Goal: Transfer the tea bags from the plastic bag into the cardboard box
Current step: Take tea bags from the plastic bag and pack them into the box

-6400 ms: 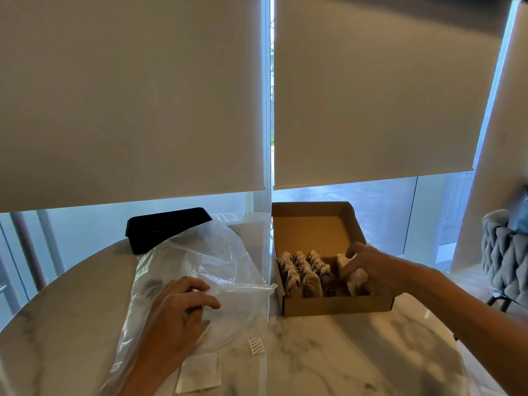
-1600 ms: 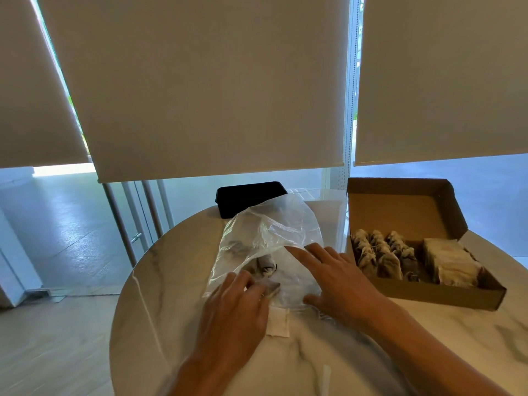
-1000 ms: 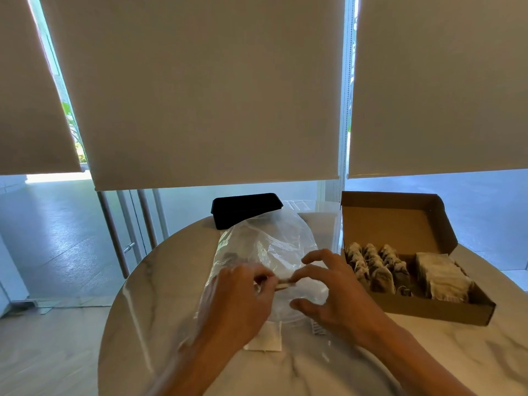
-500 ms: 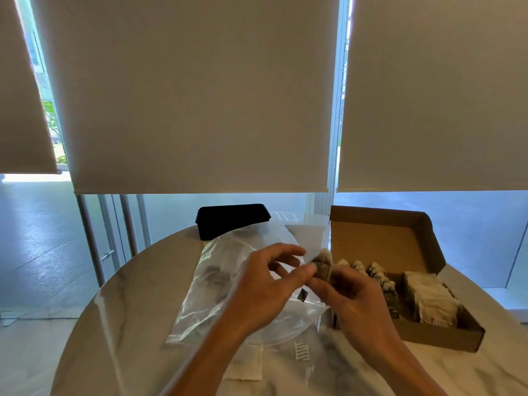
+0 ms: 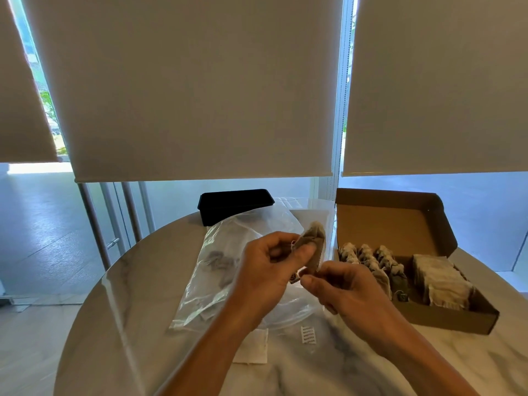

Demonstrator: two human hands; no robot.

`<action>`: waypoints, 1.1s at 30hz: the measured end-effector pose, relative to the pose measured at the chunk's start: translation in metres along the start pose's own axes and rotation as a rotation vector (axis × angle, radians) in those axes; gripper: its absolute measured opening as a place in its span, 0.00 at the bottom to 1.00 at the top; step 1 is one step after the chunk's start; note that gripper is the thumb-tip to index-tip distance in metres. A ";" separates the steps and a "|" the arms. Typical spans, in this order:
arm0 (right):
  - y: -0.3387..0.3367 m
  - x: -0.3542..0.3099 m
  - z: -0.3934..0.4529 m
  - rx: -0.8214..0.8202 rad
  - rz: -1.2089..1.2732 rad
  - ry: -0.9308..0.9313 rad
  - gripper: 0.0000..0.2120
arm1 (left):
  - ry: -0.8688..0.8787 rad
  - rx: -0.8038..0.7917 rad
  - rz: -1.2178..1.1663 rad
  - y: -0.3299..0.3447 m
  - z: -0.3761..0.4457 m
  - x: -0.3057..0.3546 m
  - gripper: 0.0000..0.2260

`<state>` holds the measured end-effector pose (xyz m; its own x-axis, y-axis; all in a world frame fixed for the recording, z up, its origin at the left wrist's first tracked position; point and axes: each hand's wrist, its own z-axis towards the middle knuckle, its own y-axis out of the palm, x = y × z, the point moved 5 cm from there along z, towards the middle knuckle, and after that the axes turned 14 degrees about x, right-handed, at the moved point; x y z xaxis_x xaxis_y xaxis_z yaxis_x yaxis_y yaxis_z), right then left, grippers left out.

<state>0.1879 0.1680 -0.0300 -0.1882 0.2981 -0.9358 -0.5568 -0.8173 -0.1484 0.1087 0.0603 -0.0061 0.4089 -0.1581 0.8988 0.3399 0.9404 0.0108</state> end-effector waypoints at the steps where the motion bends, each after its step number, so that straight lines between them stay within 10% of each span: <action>1: 0.000 0.000 0.000 0.005 0.009 0.018 0.05 | -0.017 0.000 -0.014 -0.001 0.000 0.000 0.08; 24: -0.003 -0.004 -0.003 0.257 0.170 0.082 0.12 | -0.112 0.075 -0.036 -0.014 0.008 -0.016 0.12; 33: -0.047 -0.017 0.003 0.625 0.265 -0.043 0.12 | -0.203 -0.228 0.010 -0.002 0.001 -0.020 0.17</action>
<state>0.2147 0.2030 -0.0065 -0.4071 0.1571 -0.8998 -0.8481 -0.4308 0.3085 0.0985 0.0620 -0.0237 0.2428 -0.0644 0.9679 0.5272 0.8463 -0.0760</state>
